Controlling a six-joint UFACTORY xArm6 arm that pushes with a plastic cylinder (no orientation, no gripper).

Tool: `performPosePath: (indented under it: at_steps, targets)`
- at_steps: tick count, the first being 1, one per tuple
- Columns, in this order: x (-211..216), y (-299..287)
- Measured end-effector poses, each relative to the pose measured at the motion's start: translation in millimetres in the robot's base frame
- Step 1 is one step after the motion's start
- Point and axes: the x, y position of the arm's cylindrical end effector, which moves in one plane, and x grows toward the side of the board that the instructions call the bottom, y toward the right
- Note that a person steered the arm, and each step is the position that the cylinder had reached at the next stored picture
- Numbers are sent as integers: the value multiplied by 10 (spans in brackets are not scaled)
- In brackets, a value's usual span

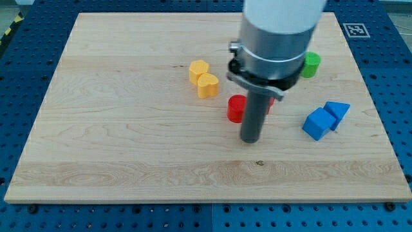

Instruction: Push red circle to the left of red star

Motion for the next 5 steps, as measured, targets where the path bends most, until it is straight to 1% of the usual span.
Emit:
performPosePath:
  at_steps: [1,2,3,4,5]
  targets:
    - [-155,-275]
    - [-211,-242]
    - [-46,-18]
    - [-197,288]
    - [-228,124]
